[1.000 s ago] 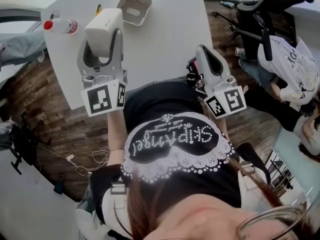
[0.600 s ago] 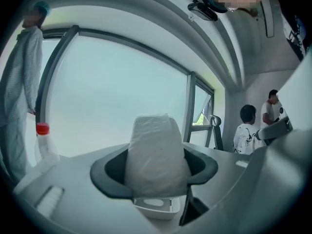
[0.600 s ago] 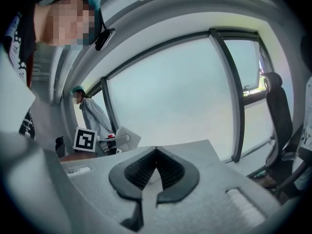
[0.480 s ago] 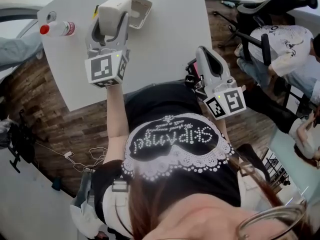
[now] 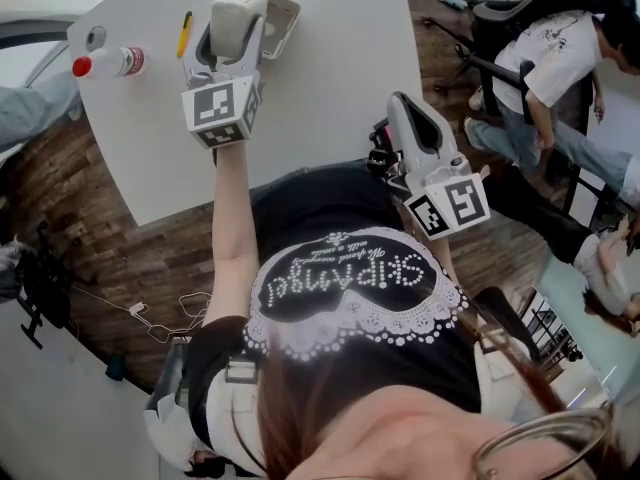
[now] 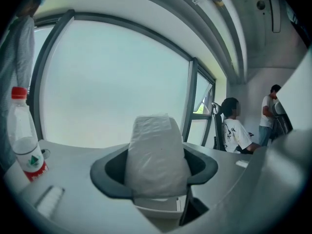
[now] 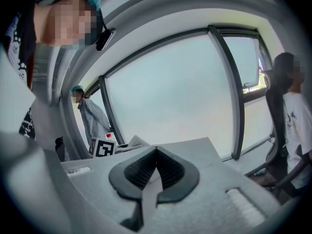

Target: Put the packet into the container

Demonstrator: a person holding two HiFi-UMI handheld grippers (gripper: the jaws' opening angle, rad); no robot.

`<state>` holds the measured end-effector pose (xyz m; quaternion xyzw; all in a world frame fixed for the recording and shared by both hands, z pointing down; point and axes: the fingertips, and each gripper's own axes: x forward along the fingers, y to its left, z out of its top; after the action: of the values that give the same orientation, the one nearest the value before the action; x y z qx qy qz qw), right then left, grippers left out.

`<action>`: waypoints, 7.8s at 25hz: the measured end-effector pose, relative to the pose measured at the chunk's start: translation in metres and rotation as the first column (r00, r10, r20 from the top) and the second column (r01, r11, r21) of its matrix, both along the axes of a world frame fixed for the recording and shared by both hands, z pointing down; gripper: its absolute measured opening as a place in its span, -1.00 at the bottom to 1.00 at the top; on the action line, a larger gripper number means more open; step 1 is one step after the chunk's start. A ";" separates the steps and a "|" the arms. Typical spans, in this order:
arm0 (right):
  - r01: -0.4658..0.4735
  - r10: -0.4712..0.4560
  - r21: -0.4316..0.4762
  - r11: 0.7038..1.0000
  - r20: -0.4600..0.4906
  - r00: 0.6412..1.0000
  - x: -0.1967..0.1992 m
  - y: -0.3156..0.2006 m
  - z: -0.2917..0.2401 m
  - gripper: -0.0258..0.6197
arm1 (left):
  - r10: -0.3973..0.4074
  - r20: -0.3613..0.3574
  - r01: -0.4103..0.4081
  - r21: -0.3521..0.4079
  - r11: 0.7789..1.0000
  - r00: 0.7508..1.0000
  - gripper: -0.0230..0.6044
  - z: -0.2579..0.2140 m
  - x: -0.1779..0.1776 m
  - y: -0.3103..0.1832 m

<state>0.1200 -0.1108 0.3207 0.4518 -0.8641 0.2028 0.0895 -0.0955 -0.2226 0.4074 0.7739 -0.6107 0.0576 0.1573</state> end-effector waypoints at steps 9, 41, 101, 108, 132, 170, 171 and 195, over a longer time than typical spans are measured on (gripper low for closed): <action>0.018 -0.018 -0.001 1.000 0.003 1.000 -0.002 0.002 -0.001 -0.93 | 0.012 0.037 -0.010 -0.059 0.998 0.999 -0.03 0.036 0.006 -0.007; 0.029 -0.028 -0.007 1.000 0.040 0.999 -0.006 0.005 -0.002 -0.93 | 0.059 0.082 -0.048 -0.132 0.990 0.995 0.06 0.069 0.017 -0.014; -0.018 0.021 0.114 0.993 -0.029 0.999 0.024 0.028 -0.027 -0.93 | -0.061 0.042 0.050 0.225 0.973 0.997 -0.92 -0.148 -0.008 0.161; 0.019 -0.016 0.104 0.994 -0.023 1.000 0.015 0.040 -0.026 -0.93 | -0.076 0.022 0.071 0.177 0.982 0.997 -0.92 -0.130 -0.003 0.181; 0.133 -0.135 0.060 0.989 0.020 0.991 -0.025 0.070 -0.004 -0.93 | -0.082 -0.106 0.084 0.017 0.996 0.991 -0.92 -0.076 0.015 0.218; 0.103 -0.105 0.051 0.993 0.027 0.994 -0.021 0.081 -0.006 -0.93 | -0.055 -0.109 0.057 0.012 0.998 0.993 -0.92 -0.077 0.016 0.225; 0.104 -0.105 0.051 0.993 0.026 0.994 -0.021 0.081 -0.006 -0.93 | -0.057 -0.110 0.058 0.011 0.998 0.992 -0.92 -0.077 0.016 0.225; -0.071 0.075 0.082 0.994 -0.051 0.996 0.035 0.066 -0.021 -0.93 | -0.077 -0.136 0.077 -0.008 0.997 0.988 -0.92 -0.072 0.002 0.222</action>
<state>0.1549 -0.0449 0.3002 0.4917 -0.8517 0.1589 0.0874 -0.0930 -0.0009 0.3354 0.7517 -0.6280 -0.0006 0.2016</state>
